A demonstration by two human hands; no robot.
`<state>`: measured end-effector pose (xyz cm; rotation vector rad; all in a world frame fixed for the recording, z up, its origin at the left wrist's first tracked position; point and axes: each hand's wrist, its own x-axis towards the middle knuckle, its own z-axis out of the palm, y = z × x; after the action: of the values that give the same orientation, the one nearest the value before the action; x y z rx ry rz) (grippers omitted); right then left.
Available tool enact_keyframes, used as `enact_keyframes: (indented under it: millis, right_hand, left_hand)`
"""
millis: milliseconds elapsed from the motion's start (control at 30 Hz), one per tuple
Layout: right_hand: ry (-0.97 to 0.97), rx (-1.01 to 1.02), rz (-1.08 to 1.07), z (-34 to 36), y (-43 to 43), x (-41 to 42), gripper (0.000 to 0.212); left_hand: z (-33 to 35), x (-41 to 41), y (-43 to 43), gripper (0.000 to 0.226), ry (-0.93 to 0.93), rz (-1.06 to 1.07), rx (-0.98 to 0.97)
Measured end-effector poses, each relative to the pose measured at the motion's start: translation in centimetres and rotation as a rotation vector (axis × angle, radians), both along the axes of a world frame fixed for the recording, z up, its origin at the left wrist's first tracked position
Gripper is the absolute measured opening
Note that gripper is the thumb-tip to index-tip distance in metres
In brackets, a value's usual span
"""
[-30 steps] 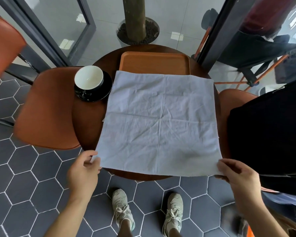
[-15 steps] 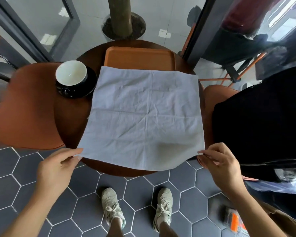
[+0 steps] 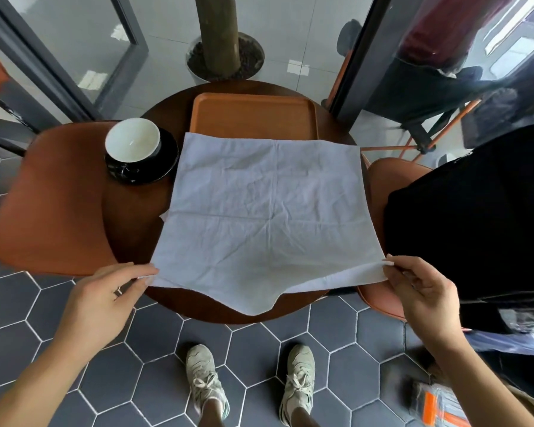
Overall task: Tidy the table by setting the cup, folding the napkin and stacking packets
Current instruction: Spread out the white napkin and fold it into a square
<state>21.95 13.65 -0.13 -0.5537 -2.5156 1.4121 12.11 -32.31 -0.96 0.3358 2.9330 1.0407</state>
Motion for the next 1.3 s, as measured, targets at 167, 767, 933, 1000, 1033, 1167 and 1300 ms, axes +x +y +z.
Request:
enact_keyframes:
  millis: [167, 767, 933, 1000, 1033, 1167, 1300]
  right_hand:
    - [0.104, 0.005, -0.034, 0.8, -0.2, 0.3, 0.035]
    - [-0.02, 0.017, -0.135, -1.1, 1.5, -3.8, 0.024]
    - [-0.011, 0.025, -0.156, -1.3, 2.3, -7.2, 0.012]
    - [-0.017, 0.036, -0.159, -1.5, 2.8, -8.8, 0.006]
    - [-0.02, 0.041, -0.159, -1.5, 3.0, -9.6, 0.006]
    - [-0.034, 0.09, -0.162, -1.5, 3.6, -13.1, 0.013]
    - [-0.05, 0.149, -0.172, -1.5, 3.8, -16.5, 0.007]
  left_hand:
    - [0.2, 1.0, -0.1, 0.024, -0.019, 0.033, 0.012]
    - [-1.3, -3.2, 1.6, 0.026, -0.157, 0.422, 0.445]
    - [-1.4, -6.4, 3.4, 0.015, -0.086, 0.493, 0.49]
    - [-1.3, -7.8, 4.3, 0.019, -0.054, 0.51, 0.511]
    - [-1.3, -8.4, 4.7, 0.022, -0.044, 0.515, 0.515]
    - [-1.6, -10.8, 5.9, 0.008, -0.016, 0.525, 0.489]
    - [-1.9, -13.0, 7.0, 0.007, 0.024, 0.539, 0.418]
